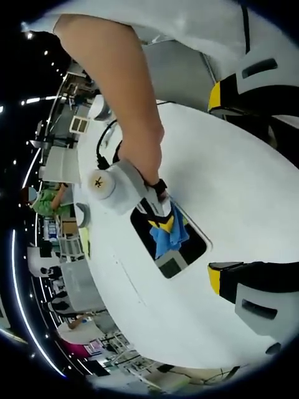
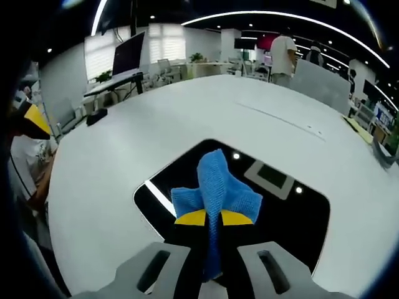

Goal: Wipe the mirror surface with the cleaning cloth until all visible marks leave the cleaned area.

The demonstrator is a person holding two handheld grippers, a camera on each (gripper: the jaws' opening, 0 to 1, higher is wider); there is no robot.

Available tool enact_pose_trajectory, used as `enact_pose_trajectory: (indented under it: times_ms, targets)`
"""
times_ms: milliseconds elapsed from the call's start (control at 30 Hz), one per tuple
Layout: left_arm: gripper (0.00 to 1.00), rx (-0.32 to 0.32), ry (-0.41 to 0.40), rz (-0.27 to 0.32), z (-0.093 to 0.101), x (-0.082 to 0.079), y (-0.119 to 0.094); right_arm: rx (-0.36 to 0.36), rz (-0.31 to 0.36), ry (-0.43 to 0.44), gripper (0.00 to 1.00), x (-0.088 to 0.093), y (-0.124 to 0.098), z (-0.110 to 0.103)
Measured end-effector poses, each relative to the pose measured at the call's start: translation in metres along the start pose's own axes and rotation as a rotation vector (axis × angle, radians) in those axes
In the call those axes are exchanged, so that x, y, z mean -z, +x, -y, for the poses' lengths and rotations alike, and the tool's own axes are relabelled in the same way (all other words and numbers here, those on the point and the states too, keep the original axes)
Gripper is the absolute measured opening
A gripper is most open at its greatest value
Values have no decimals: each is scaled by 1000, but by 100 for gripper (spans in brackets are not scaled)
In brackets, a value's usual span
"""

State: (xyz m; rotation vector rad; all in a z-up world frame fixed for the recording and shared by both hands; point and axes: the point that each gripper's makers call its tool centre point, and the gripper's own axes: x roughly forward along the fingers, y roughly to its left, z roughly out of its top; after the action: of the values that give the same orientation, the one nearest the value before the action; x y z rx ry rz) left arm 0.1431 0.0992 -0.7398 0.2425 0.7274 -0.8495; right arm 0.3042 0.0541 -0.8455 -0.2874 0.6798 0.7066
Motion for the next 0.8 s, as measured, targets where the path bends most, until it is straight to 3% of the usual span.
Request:
enact_pose_trajectory:
  times_ms: [800]
  targets:
    - [99, 1, -15, -15, -16, 2, 7, -15, 0, -2, 1, -20, 23, 17]
